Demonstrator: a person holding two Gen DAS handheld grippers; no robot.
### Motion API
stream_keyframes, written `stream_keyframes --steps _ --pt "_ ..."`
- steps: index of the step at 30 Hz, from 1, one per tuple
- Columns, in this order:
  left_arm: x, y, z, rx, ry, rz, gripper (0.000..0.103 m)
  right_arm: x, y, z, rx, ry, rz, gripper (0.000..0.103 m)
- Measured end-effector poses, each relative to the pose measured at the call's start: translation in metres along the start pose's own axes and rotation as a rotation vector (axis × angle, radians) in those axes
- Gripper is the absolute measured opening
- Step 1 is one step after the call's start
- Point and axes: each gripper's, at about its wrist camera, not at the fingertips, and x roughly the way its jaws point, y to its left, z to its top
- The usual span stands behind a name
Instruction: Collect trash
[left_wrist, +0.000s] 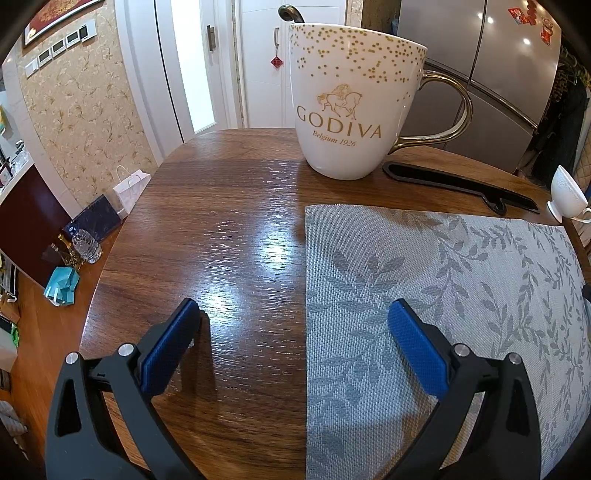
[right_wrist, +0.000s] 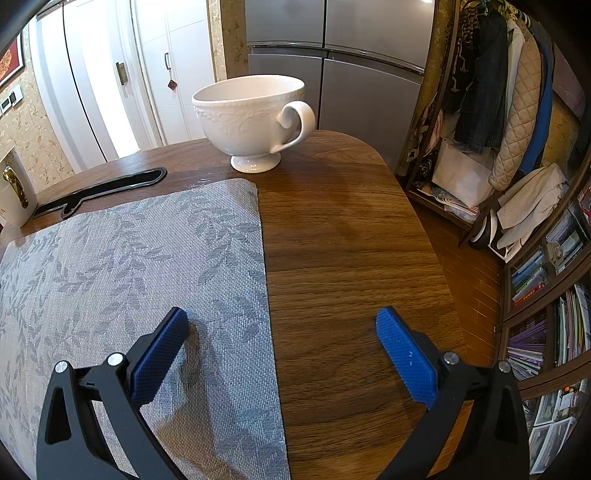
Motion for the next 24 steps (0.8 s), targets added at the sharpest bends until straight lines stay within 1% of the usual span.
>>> stream_keyframes --steps 24 --pt "0.0008 -0.0012 0.0011 0.002 0.000 -0.002 0.102 -0.0002 0.0001 0.0004 0.000 0.000 0.000 0.099"
